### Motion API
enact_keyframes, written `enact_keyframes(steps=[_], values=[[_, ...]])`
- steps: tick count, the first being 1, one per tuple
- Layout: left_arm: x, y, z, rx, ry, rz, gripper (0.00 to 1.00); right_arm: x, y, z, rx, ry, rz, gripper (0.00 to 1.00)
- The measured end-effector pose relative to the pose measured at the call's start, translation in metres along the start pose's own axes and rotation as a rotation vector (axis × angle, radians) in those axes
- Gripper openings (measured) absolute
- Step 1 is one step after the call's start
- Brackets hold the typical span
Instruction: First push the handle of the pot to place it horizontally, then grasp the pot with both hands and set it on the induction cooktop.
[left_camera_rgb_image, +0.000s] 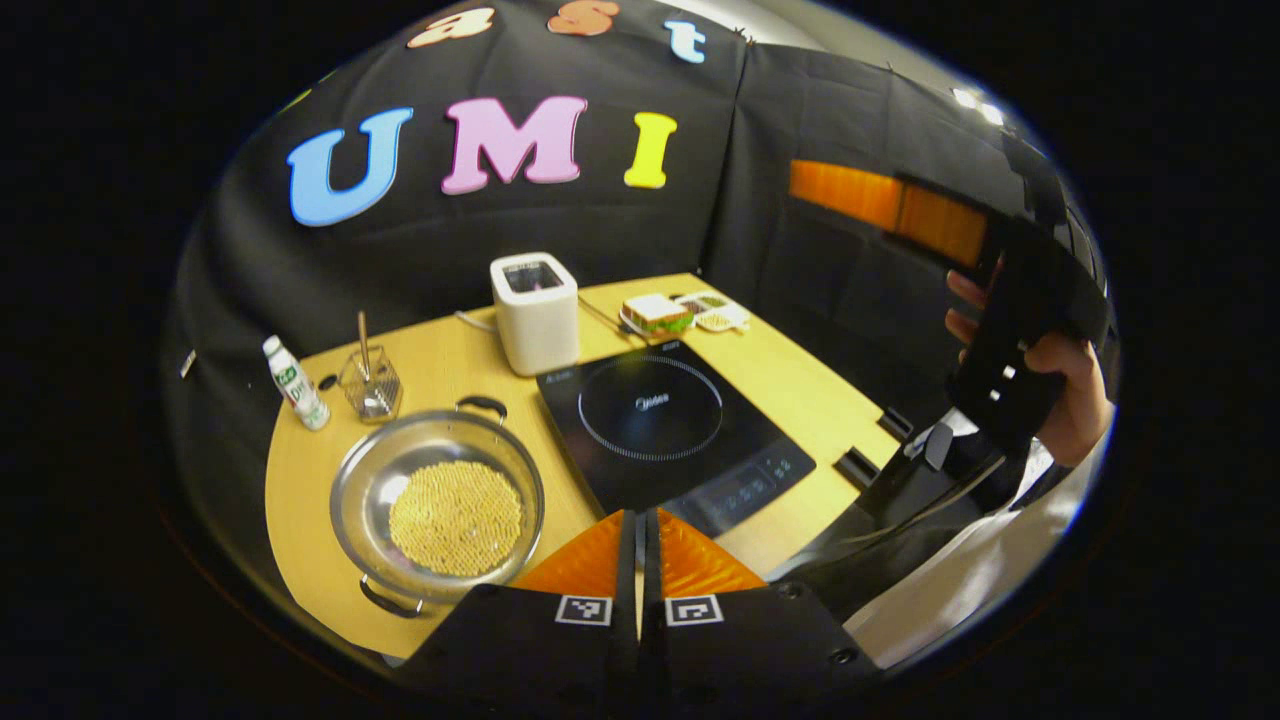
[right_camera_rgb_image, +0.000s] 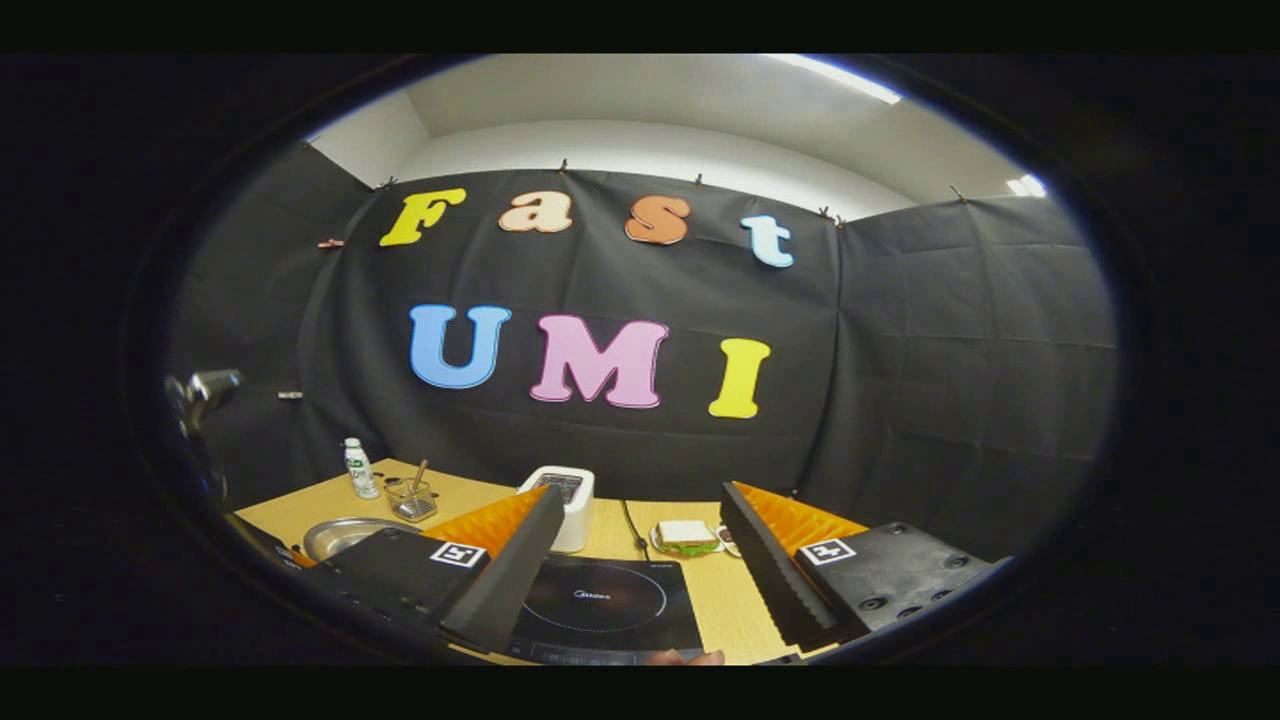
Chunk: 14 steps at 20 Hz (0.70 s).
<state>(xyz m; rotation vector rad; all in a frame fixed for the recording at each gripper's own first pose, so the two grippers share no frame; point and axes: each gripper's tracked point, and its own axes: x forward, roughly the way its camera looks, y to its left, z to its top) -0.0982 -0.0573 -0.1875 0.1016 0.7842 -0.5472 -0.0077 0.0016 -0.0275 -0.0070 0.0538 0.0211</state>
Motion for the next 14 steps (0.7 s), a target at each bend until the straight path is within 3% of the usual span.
enact_keyframes(steps=[6,14], values=[[0.0,0.045,-0.094,-0.105,0.262,0.017,0.05,-0.001,-0.002,-0.007,-0.002,0.019,0.006,0.98],[0.005,0.135,-0.142,-0.155,0.394,0.1,0.05,-0.004,-0.017,-0.012,0.006,0.033,-0.015,0.98]])
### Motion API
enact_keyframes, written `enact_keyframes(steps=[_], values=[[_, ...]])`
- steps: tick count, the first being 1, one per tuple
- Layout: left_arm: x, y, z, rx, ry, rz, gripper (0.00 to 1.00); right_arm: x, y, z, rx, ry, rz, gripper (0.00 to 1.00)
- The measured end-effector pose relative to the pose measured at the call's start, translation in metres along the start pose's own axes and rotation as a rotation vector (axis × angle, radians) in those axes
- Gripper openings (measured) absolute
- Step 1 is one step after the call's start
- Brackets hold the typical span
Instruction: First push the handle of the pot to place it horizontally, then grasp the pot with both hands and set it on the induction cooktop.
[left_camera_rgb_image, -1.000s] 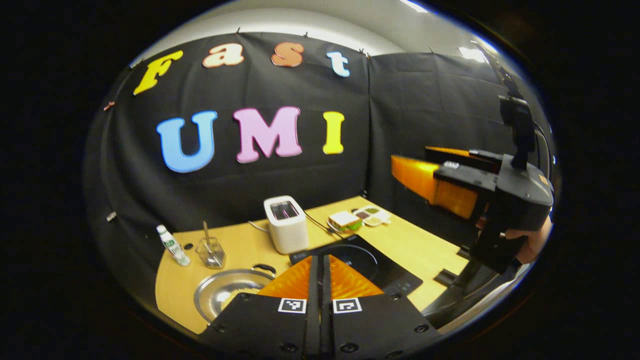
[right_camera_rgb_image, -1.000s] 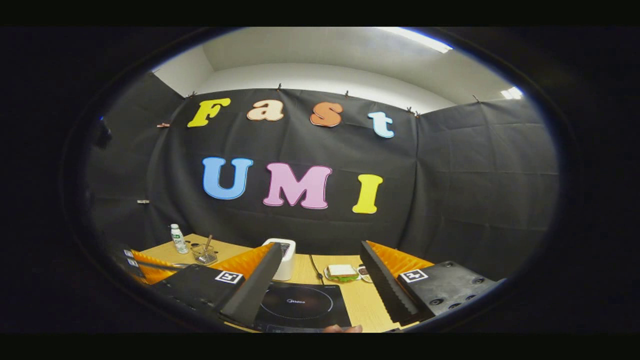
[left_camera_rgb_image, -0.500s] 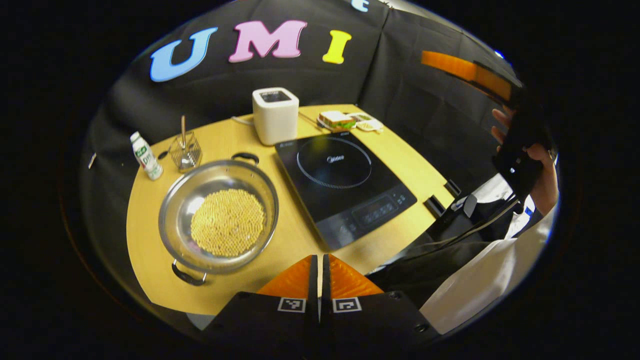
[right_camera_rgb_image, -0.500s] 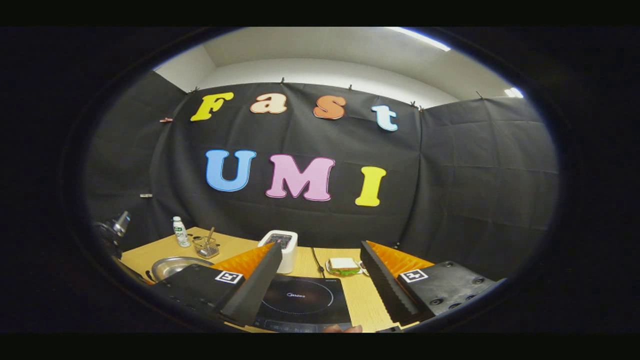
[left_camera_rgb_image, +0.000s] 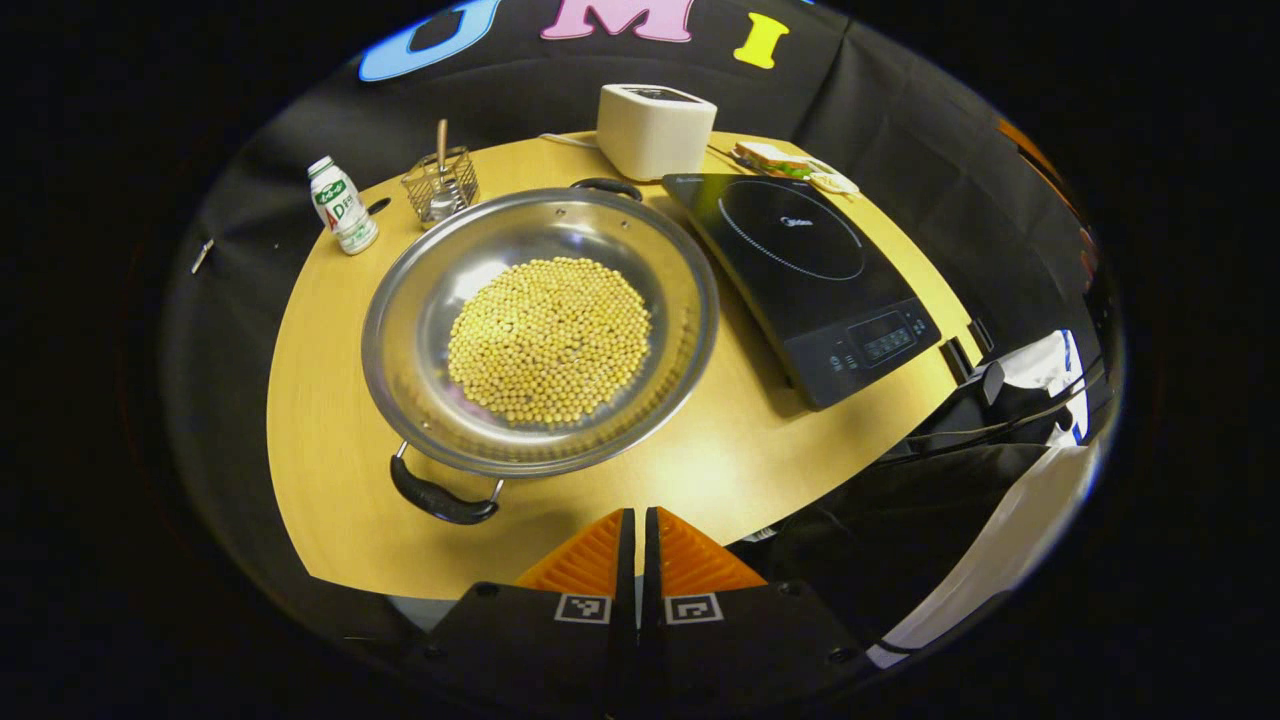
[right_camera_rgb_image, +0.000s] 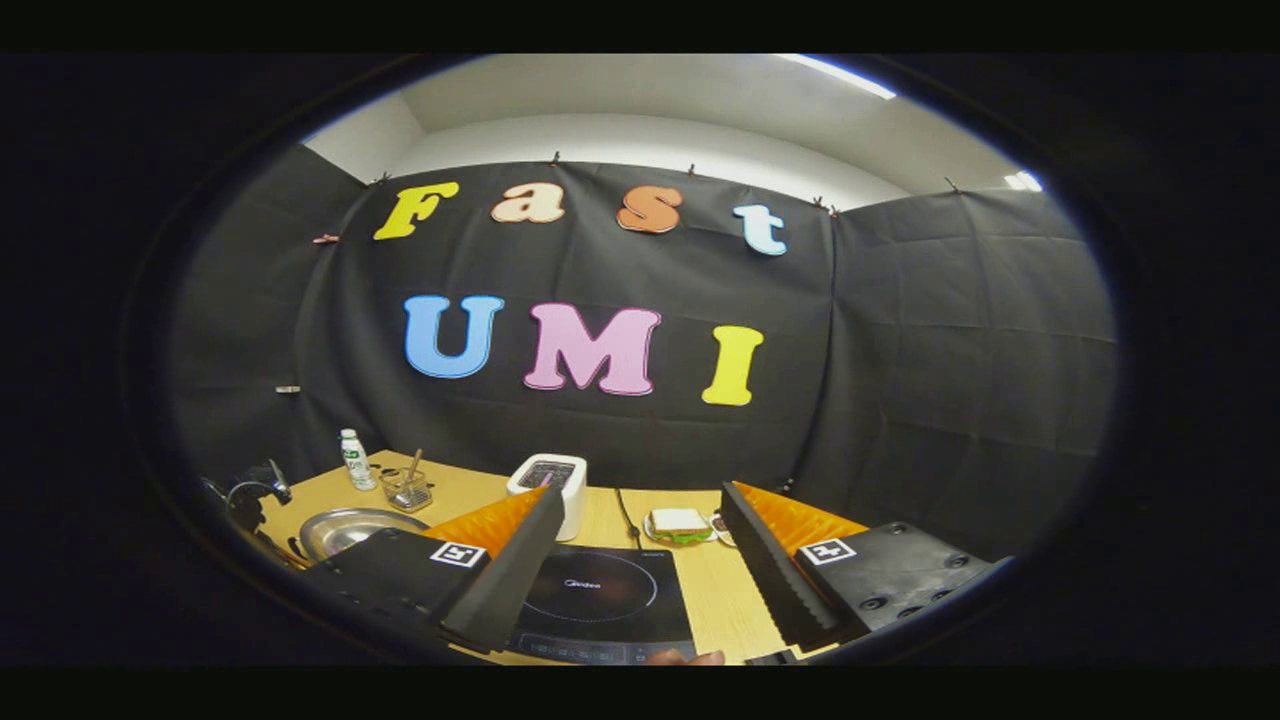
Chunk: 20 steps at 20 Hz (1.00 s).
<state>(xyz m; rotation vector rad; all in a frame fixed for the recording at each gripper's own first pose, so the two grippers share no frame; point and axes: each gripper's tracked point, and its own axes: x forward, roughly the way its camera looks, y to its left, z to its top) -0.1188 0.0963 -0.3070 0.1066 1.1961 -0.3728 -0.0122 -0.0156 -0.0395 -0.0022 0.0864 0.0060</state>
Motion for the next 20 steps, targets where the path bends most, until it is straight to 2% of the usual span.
enact_keyframes(steps=[6,12,16,20], values=[[0.016,0.046,-0.006,-0.038,0.058,0.053,0.05,-0.001,-0.004,0.002,0.008,-0.005,-0.005,0.96],[0.028,0.057,-0.002,-0.125,0.026,0.016,0.07,0.0,-0.009,0.0,0.009,0.006,-0.016,0.96],[0.029,0.08,-0.003,-0.121,0.026,0.065,0.05,0.003,-0.009,0.001,0.009,0.006,-0.02,0.96],[0.028,0.108,0.0,-0.161,0.021,0.108,0.05,0.006,-0.007,0.0,-0.002,0.01,-0.024,0.96]])
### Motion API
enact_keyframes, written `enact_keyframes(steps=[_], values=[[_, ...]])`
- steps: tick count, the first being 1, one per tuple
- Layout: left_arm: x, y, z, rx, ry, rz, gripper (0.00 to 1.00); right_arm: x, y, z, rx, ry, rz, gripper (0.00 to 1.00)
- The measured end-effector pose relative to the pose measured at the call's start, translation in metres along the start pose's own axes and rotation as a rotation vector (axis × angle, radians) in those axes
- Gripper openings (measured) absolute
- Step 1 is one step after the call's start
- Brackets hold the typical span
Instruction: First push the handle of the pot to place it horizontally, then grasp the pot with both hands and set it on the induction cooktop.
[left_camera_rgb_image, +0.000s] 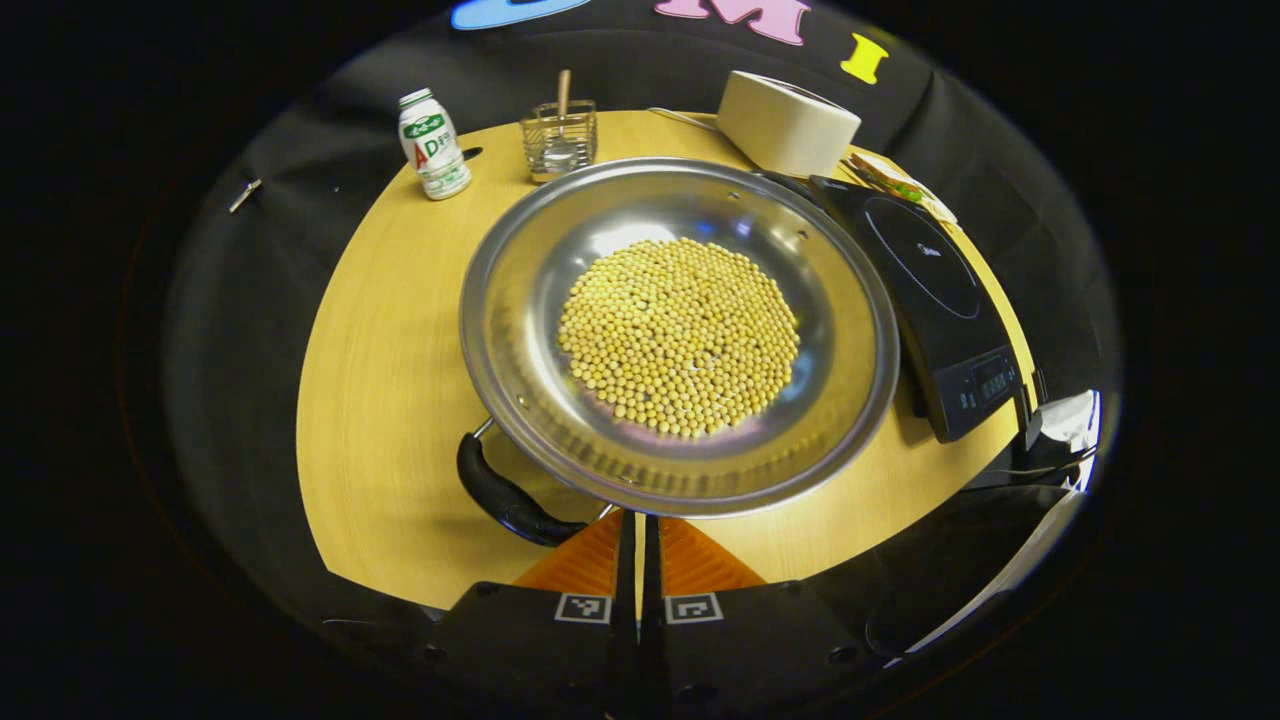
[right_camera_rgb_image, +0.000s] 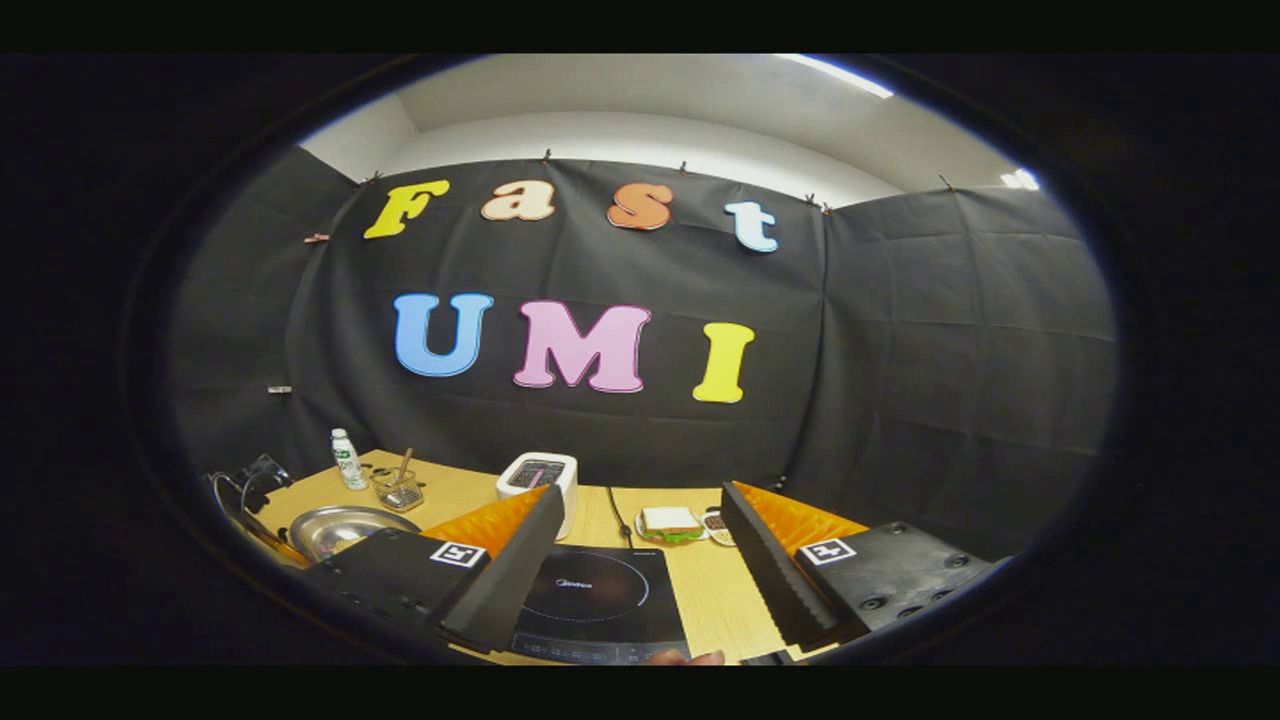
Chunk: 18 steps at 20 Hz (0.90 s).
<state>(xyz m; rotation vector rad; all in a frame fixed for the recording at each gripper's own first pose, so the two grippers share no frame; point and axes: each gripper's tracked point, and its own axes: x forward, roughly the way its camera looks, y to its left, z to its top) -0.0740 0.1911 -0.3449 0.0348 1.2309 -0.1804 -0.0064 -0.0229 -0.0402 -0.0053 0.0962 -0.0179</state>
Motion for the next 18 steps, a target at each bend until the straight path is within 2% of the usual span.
enact_keyframes(steps=[6,12,18], values=[[0.007,0.053,0.011,-0.069,-0.007,0.086,0.05,0.005,0.0,-0.002,-0.013,0.012,-0.012,0.96],[0.013,0.1,0.039,-0.183,-0.068,0.145,0.05,0.01,0.006,-0.006,-0.041,0.026,-0.015,0.96],[0.022,0.133,0.07,-0.206,-0.127,0.205,0.05,0.016,0.012,-0.009,-0.051,0.032,-0.018,0.96]])
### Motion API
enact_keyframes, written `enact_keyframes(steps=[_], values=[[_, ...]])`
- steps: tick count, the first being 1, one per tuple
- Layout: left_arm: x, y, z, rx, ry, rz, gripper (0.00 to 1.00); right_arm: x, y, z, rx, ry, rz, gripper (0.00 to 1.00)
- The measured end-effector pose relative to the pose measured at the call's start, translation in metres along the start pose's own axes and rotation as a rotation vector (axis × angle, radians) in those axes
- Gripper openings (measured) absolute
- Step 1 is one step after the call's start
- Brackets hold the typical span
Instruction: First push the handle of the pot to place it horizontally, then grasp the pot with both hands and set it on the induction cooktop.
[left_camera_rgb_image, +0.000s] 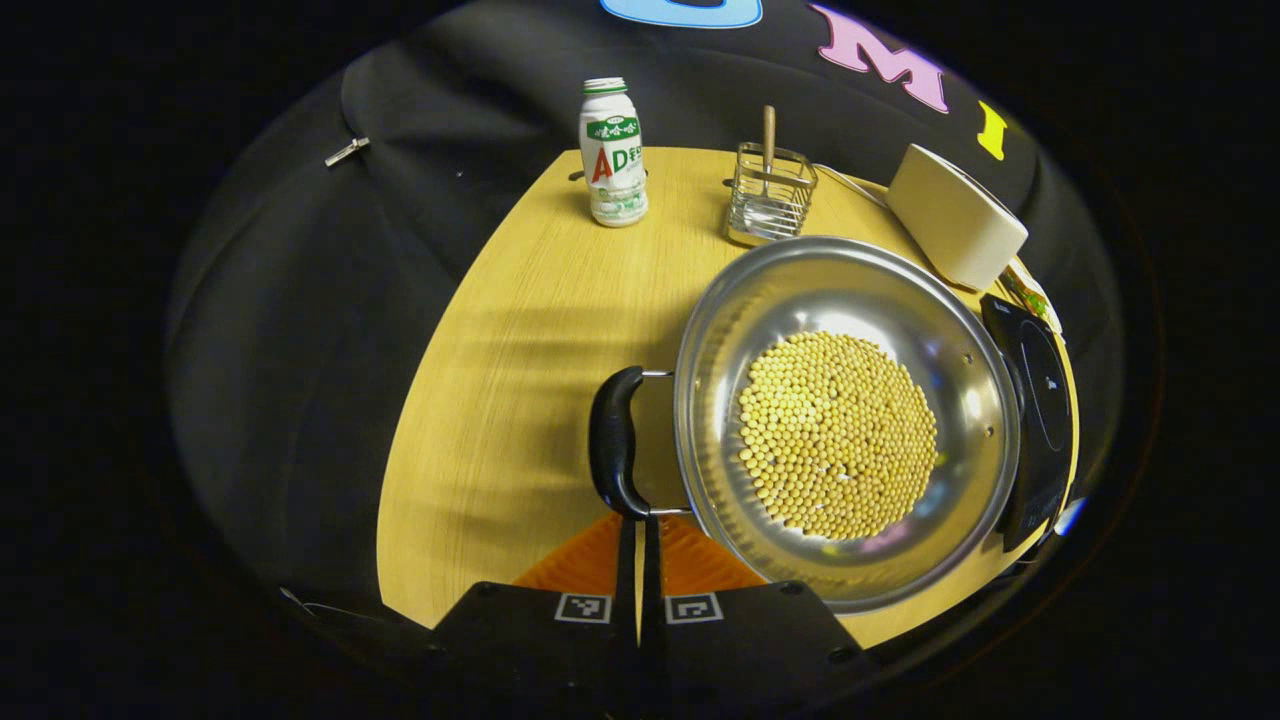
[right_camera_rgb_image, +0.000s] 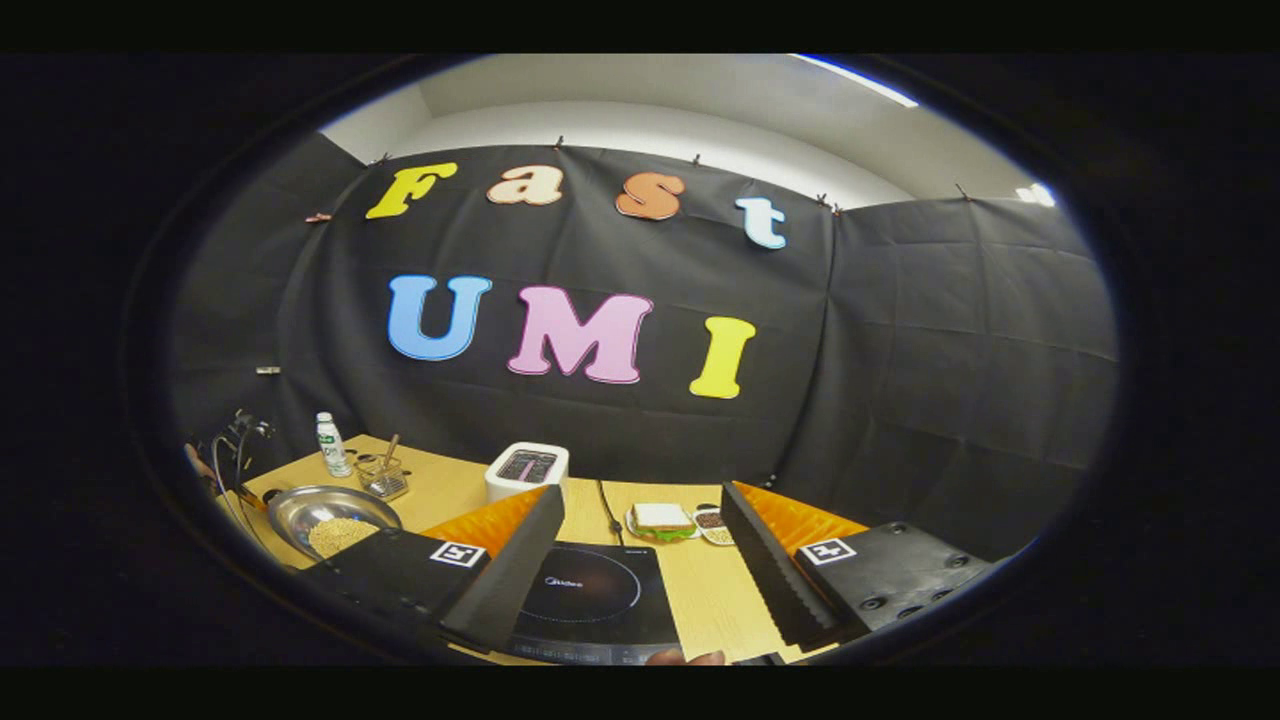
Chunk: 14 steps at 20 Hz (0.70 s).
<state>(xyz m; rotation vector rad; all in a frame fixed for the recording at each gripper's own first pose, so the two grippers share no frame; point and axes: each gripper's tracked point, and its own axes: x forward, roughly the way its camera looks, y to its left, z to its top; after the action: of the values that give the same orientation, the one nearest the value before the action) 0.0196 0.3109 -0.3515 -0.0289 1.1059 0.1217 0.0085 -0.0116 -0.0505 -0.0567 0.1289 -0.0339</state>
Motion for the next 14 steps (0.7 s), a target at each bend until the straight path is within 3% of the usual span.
enact_keyframes(steps=[5,10,14], values=[[0.006,0.007,0.014,-0.021,-0.04,0.005,0.05,0.002,0.012,-0.003,0.003,0.005,0.028,0.98],[-0.022,0.018,0.007,-0.044,-0.193,0.074,0.05,0.006,0.031,-0.015,0.023,0.042,0.103,0.96],[-0.052,0.026,0.009,-0.158,-0.301,0.08,0.05,0.017,0.066,-0.029,0.027,0.089,0.204,0.98]])
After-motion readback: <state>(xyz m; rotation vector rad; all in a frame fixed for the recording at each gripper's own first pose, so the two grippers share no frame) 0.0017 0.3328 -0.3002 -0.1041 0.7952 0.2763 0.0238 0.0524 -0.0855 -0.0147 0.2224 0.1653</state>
